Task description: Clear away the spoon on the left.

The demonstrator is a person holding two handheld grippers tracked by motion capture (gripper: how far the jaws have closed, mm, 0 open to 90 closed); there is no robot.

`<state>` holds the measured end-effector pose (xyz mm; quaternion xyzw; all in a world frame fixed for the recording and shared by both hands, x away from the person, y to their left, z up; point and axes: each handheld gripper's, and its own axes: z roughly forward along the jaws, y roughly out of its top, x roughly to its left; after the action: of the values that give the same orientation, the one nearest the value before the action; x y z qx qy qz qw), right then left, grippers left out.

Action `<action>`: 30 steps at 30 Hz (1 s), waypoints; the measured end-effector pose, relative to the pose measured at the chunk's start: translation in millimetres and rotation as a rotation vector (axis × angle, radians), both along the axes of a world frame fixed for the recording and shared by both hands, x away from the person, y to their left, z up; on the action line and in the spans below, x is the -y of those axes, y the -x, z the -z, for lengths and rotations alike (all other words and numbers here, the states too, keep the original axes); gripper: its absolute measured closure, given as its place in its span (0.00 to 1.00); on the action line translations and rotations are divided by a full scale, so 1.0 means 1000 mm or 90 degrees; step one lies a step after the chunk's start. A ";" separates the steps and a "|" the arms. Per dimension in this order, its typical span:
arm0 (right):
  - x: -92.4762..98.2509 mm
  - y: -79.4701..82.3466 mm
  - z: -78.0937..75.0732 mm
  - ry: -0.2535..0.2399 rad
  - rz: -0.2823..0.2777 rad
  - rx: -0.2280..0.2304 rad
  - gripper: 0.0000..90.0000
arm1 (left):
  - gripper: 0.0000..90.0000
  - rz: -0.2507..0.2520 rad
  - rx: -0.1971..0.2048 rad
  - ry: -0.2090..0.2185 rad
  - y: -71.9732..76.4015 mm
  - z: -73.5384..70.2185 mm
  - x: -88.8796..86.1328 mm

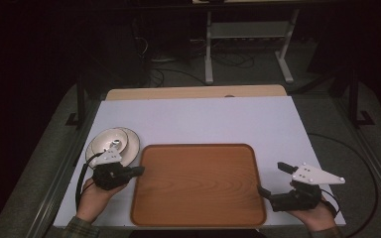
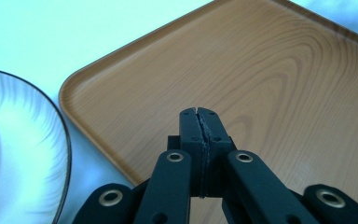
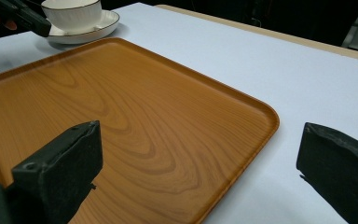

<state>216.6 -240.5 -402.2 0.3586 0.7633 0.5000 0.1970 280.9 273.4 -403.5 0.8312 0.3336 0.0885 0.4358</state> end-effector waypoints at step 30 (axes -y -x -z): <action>-0.002 -0.002 0.000 0.004 -0.002 0.008 0.00 | 0.99 -0.064 0.016 0.013 -0.001 -0.005 -0.033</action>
<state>218.9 -238.3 -402.2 0.3539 0.7641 0.5002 0.2019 281.8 306.1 -398.6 0.8078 0.3703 0.1174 0.4432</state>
